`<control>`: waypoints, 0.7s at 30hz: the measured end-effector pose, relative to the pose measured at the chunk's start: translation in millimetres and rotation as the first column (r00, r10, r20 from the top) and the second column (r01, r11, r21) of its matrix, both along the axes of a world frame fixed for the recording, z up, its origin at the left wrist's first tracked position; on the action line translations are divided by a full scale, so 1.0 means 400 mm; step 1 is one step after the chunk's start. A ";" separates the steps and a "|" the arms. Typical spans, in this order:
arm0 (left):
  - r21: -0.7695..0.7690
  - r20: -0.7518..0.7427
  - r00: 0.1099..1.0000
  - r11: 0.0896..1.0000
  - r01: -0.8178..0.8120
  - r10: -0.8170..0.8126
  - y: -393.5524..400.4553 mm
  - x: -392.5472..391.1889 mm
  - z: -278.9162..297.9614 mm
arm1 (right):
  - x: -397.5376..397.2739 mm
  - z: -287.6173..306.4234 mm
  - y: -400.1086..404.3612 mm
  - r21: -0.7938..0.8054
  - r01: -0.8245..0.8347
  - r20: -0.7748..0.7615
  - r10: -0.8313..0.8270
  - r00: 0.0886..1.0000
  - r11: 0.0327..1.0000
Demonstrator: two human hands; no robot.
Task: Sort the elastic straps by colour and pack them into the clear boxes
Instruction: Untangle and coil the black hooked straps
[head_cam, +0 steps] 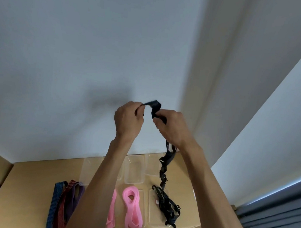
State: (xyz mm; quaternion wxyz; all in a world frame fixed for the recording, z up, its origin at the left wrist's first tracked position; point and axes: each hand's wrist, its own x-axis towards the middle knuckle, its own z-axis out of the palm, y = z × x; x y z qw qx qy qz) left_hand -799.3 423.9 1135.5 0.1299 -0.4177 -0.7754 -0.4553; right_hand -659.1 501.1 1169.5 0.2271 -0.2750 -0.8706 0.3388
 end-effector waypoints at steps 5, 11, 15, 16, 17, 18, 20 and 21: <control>-0.300 0.165 0.948 0.902 0.310 -0.271 -0.036 0.000 -0.035 | 0.010 0.038 0.036 0.043 -0.055 0.230 0.044 0.972 0.998; -0.189 0.475 0.753 0.783 0.593 -0.456 -0.063 0.001 -0.015 | 0.003 0.032 0.063 -0.183 -0.208 -0.031 0.206 0.978 0.961; 0.101 0.528 0.636 0.785 0.611 -0.563 -0.082 0.010 0.033 | -0.019 -0.004 0.072 -0.531 -0.364 -0.437 0.120 0.891 0.765; 0.169 0.527 0.629 0.796 0.581 -0.571 -0.078 0.016 0.037 | -0.026 -0.020 0.067 -0.579 -0.374 -0.470 0.077 0.879 0.724; 0.232 0.532 0.630 0.813 0.535 -0.566 -0.069 0.024 0.037 | -0.036 -0.038 0.058 -0.614 -0.383 -0.489 0.049 0.871 0.690; 0.286 0.548 0.638 0.838 0.465 -0.541 -0.057 0.033 0.034 | -0.047 -0.054 0.045 -0.643 -0.380 -0.489 0.026 0.872 0.665; 0.349 0.599 0.671 0.897 0.272 -0.437 -0.033 0.041 0.024 | -0.069 -0.080 0.016 -0.695 -0.344 -0.448 -0.007 0.894 0.632; 0.340 0.617 0.701 0.925 0.170 -0.356 -0.023 0.037 0.018 | -0.074 -0.088 0.006 -0.703 -0.312 -0.409 -0.004 0.913 0.639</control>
